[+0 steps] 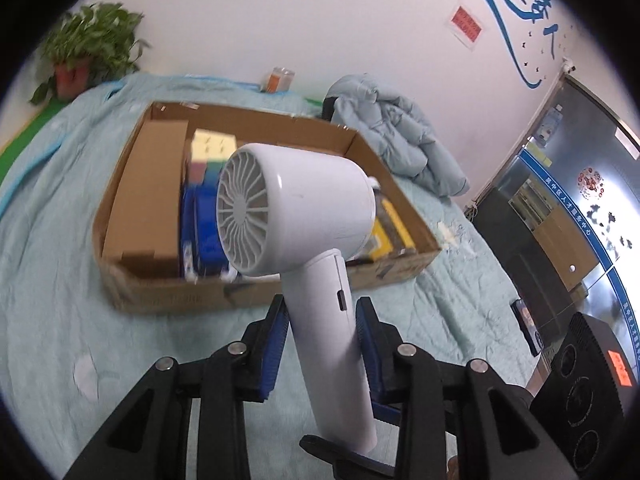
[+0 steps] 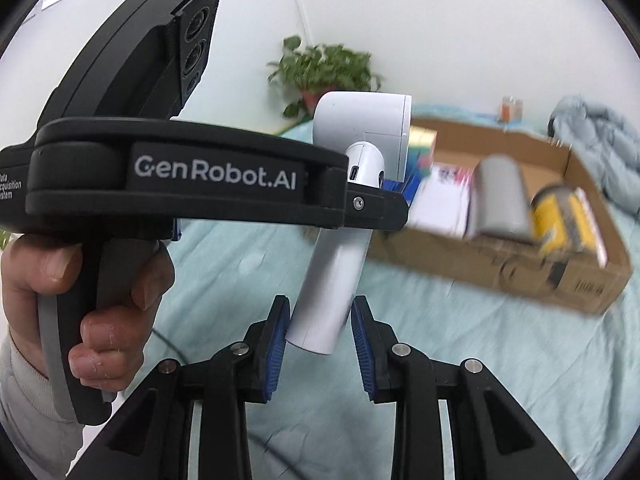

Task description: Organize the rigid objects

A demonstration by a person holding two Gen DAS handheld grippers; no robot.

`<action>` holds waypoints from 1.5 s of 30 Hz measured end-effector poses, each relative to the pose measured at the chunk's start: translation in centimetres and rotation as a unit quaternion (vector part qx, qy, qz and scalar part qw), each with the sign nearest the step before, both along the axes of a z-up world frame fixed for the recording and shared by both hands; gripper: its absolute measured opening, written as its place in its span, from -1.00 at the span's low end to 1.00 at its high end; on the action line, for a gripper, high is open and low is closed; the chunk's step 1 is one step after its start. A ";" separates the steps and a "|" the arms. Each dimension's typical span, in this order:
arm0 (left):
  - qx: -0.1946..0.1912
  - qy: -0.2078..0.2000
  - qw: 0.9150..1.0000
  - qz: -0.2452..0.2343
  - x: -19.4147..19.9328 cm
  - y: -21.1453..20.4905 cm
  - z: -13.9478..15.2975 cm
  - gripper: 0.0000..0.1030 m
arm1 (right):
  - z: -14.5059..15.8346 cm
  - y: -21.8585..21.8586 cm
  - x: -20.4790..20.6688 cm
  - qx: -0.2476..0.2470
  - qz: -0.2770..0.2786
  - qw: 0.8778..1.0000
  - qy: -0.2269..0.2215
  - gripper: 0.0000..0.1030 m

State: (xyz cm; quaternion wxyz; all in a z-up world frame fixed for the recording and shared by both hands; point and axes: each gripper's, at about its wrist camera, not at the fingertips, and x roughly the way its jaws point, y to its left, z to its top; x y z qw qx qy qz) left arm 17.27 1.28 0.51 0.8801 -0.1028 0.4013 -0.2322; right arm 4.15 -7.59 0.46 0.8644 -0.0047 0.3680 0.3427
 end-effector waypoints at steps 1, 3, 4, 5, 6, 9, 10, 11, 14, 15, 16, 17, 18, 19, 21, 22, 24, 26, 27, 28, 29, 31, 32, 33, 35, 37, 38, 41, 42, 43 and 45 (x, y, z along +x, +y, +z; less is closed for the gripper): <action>-0.001 -0.003 1.000 -0.003 0.6 -0.1 0.3 -0.36 | 0.4 -0.1 0.9 0.000 -0.003 1.000 -0.003 -0.43; -0.006 -0.006 1.000 -0.010 2.6 -0.3 1.0 -0.36 | 1.1 -0.3 2.6 0.000 -0.011 1.000 -0.009 -0.43; -0.007 -0.005 1.000 -0.013 3.3 -0.5 1.1 -0.36 | 1.4 -0.4 3.6 0.000 -0.015 1.000 -0.011 -0.43; -0.009 -0.004 1.000 -0.016 4.4 -0.6 1.2 -0.36 | 1.6 -0.5 4.5 0.000 -0.018 1.000 -0.011 -0.43; -0.011 -0.001 1.000 -0.019 5.5 -0.7 1.2 -0.36 | 1.8 -0.6 5.9 0.000 -0.021 1.000 -0.008 -0.43; -0.016 0.017 0.999 -0.022 8.3 -0.7 0.6 -0.36 | 1.7 -0.9 9.2 0.004 -0.028 1.000 0.010 -0.43; -0.019 0.027 0.999 -0.023 9.4 -0.7 0.2 -0.36 | 1.4 -0.4 10.7 0.004 -0.030 0.999 0.016 -0.43; -0.021 0.039 0.999 -0.023 10.6 -0.7 -0.3 -0.36 | 1.2 -0.4 11.5 0.003 -0.031 0.999 0.023 -0.43; -0.027 0.067 0.997 -0.026 13.2 -0.7 -1.5 -0.36 | 0.3 -0.5 14.1 -0.002 -0.039 0.998 0.047 -0.43; -0.028 0.076 0.996 -0.028 13.9 -0.7 -2.1 -0.36 | -0.1 -0.6 15.2 -0.004 -0.043 0.998 0.055 -0.43; -0.032 0.086 0.995 -0.029 14.5 -0.8 -2.6 -0.36 | -0.5 -0.6 16.0 -0.005 -0.045 0.997 0.063 -0.43; -0.033 0.094 0.995 -0.029 15.1 -0.8 -3.1 -0.36 | -1.0 -0.6 16.9 -0.004 -0.048 0.996 0.071 -0.43; -0.033 0.099 0.994 -0.029 15.3 -0.9 -3.5 -0.36 | -1.4 -0.6 17.4 -0.004 -0.051 0.996 0.078 -0.43; -0.031 0.105 0.994 -0.029 15.7 -0.9 -3.9 -0.36 | -1.8 -0.6 18.0 -0.003 -0.054 0.995 0.086 -0.43; -0.023 0.117 0.992 -0.027 16.2 -1.1 -4.7 -0.35 | -2.7 -0.7 18.8 -0.001 -0.060 0.993 0.101 -0.43; -0.019 0.123 0.992 -0.026 16.3 -1.1 -4.9 -0.34 | -3.0 -0.6 19.1 -0.002 -0.062 0.992 0.106 -0.43; -0.014 0.130 0.991 -0.027 16.5 -1.2 -5.3 -0.34 | -3.4 -0.2 19.2 -0.005 -0.066 0.992 0.110 -0.43; -0.008 0.131 0.991 -0.028 16.2 -1.1 -5.5 -0.34 | -3.5 0.0 19.6 -0.008 -0.071 0.992 0.108 -0.36; -0.007 0.127 0.991 -0.033 15.9 -1.1 -5.3 -0.27 | -3.5 0.1 19.6 -0.008 -0.075 0.991 0.108 -0.34; -0.009 0.119 0.992 -0.036 15.5 -0.9 -5.0 -0.23 | -3.5 0.0 19.4 -0.011 -0.079 0.991 0.106 -0.33; -0.007 0.111 0.993 -0.035 15.1 -0.7 -4.8 -0.18 | -3.3 0.1 18.8 -0.014 -0.082 0.991 0.104 -0.29; 0.006 0.087 0.996 -0.032 13.8 -0.2 -4.0 -0.15 | -3.4 -0.1 18.4 -0.010 -0.085 0.991 0.103 0.01; 0.015 0.074 0.997 -0.029 13.2 0.0 -3.7 -0.13 | -3.2 -0.3 17.8 -0.006 -0.088 0.991 0.098 0.26; 0.026 0.060 0.998 -0.022 12.3 0.4 -3.3 -0.06 | -3.0 -0.6 17.4 -0.002 -0.093 0.992 0.089 0.36; 0.048 0.023 0.999 0.002 10.4 1.1 -2.6 0.11 | -2.8 -1.5 16.2 0.002 -0.105 0.993 0.062 0.58; 0.069 -0.024 0.997 0.033 7.8 2.0 -1.9 0.38 | -2.6 -2.2 14.8 0.003 -0.117 0.992 0.037 0.72; 0.081 -0.045 0.994 0.051 6.6 2.3 -1.7 0.59 | -2.7 -2.4 14.3 0.004 -0.119 0.992 0.029 0.80; 0.114 -0.106 0.982 0.103 2.9 2.8 -1.3 0.63 | -2.3 -2.9 11.2 -0.002 -0.124 0.992 0.002 0.87; 0.124 -0.115 0.979 0.114 1.8 2.9 -1.3 0.64 | -2.3 -3.1 10.4 -0.006 -0.128 0.992 -0.003 0.88; 0.134 -0.119 0.976 0.124 0.8 2.8 -1.5 0.64 | -2.3 -3.4 9.6 -0.011 -0.131 0.991 -0.005 0.88; 0.143 -0.120 0.971 0.146 -0.9 2.8 -1.7 0.64 | -2.3 -3.8 8.3 -0.017 -0.140 0.990 -0.009 0.88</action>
